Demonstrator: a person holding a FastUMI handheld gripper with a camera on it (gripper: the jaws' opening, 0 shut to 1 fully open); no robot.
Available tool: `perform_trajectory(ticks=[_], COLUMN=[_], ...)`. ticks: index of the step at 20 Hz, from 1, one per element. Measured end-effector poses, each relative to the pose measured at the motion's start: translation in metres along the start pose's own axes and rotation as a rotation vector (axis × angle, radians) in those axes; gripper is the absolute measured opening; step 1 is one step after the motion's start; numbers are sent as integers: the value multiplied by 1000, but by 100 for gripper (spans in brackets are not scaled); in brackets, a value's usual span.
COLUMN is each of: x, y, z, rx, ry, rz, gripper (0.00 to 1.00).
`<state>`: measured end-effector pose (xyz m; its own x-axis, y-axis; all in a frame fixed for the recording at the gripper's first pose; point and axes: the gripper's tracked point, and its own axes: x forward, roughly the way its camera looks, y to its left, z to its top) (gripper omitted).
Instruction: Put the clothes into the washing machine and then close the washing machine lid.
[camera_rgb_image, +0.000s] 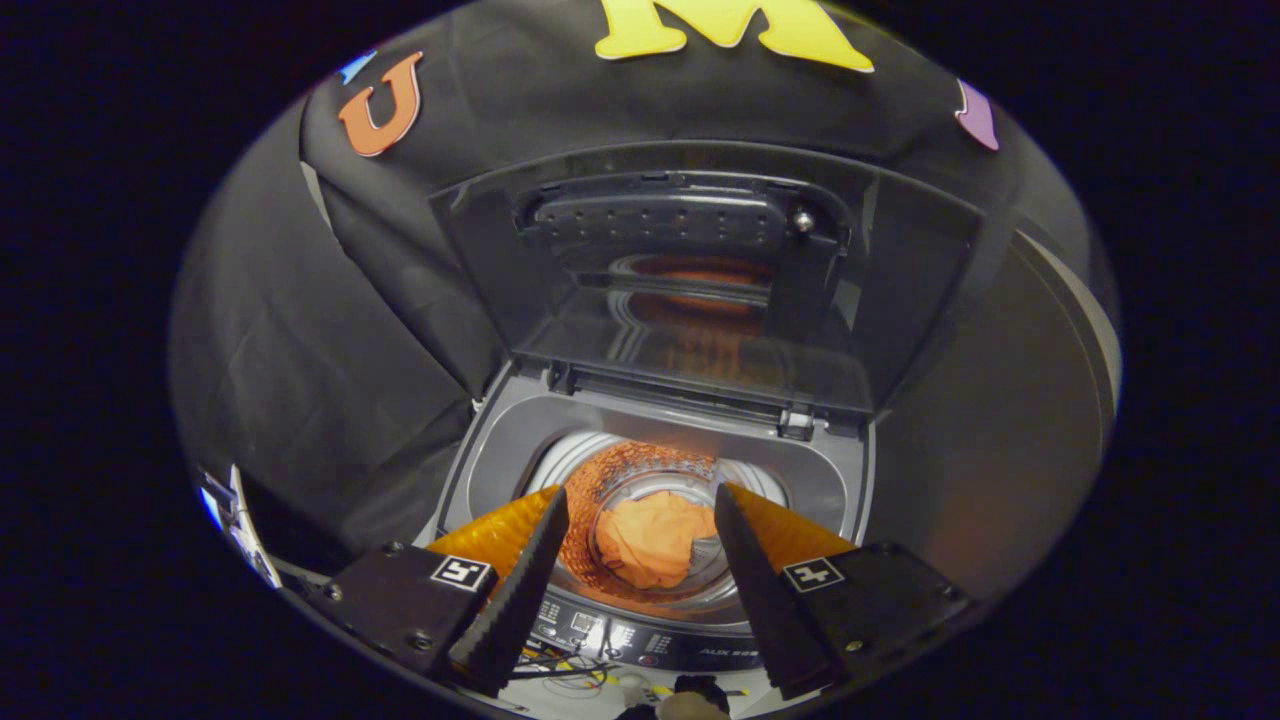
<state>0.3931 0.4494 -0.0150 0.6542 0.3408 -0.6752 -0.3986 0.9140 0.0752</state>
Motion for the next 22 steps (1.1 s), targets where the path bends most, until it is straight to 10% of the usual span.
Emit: perform_trajectory(ticks=[22], x=[-65], y=[7], z=[175], rx=[9], ry=[-377], rz=[-77], gripper=[91])
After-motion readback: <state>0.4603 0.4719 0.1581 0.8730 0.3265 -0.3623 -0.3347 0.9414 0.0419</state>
